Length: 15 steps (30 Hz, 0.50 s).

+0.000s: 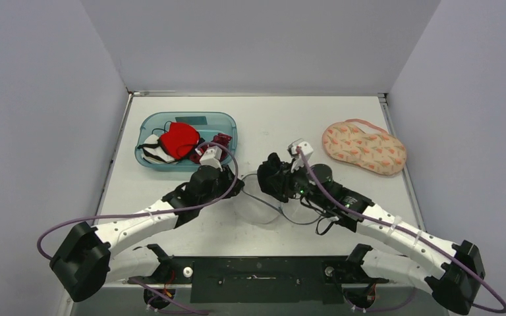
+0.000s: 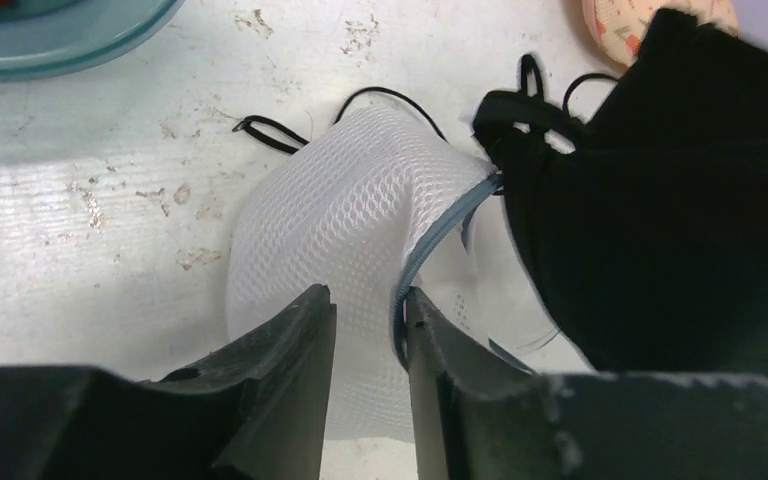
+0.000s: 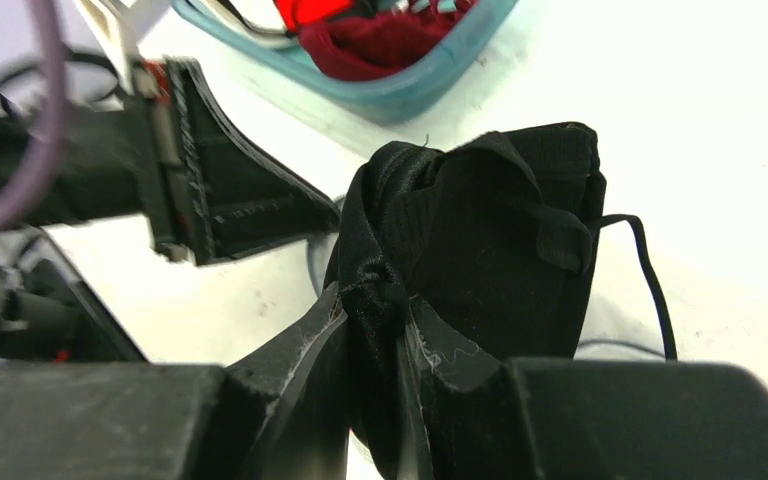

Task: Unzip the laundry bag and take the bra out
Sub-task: Pick up the bra from the laundry bag, then place the bra in the laundry bag.

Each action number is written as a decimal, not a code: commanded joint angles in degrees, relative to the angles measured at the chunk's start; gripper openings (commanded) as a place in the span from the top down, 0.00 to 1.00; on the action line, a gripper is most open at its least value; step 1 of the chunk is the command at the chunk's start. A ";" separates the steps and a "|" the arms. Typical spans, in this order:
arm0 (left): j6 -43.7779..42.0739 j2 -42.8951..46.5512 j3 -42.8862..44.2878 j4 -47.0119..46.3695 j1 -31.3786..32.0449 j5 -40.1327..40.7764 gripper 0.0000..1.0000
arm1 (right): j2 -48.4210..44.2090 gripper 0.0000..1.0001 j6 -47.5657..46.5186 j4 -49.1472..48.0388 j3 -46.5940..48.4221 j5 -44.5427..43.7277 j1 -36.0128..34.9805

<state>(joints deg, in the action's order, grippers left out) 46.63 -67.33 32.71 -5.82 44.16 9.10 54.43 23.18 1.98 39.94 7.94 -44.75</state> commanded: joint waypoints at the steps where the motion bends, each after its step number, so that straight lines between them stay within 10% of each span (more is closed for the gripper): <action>1: -0.12 4.84 0.28 3.40 -0.10 0.87 0.65 | 2.83 0.95 -5.31 1.92 1.02 -23.28 -10.51; 15: 2.86 17.38 -4.43 10.20 -0.30 0.20 0.48 | 18.25 0.95 -6.55 -3.71 0.82 -46.74 -30.03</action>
<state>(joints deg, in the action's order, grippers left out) 47.92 -54.39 29.56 3.75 44.14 9.19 71.13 17.28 5.02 40.01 -33.04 -72.95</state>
